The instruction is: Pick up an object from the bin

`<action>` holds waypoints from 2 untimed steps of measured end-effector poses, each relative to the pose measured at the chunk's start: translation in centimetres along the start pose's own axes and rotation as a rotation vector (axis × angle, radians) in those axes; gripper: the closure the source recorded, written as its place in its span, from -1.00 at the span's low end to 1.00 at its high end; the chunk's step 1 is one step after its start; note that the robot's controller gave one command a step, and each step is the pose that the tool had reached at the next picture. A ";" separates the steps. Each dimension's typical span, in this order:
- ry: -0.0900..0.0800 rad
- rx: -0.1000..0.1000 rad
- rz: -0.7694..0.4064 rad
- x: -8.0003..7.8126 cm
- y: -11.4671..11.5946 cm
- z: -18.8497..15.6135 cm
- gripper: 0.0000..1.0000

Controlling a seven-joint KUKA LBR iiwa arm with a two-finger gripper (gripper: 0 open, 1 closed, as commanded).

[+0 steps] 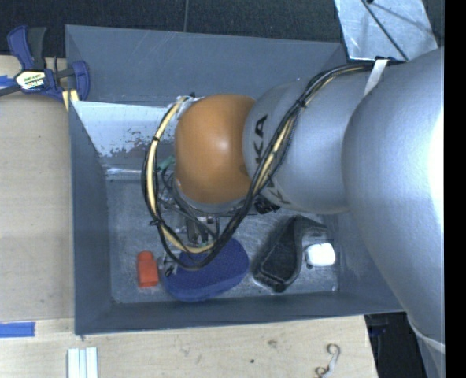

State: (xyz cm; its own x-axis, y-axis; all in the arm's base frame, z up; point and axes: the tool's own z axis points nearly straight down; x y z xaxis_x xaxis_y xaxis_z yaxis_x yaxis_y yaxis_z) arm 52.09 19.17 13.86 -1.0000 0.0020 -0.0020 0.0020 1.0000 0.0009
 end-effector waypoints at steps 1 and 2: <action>0.004 0.002 -0.242 1.7 2.5 6.9 -1.00; 0.000 -0.001 -0.361 0.7 -10.1 6.8 -1.00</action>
Offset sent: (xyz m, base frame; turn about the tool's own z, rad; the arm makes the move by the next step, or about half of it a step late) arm -0.0168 0.0265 -0.0686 -0.2417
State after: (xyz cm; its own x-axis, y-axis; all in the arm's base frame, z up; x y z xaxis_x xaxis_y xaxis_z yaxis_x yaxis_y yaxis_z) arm 51.36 9.07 7.03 -0.9363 -0.3512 -0.0025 -0.3512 0.9363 0.0012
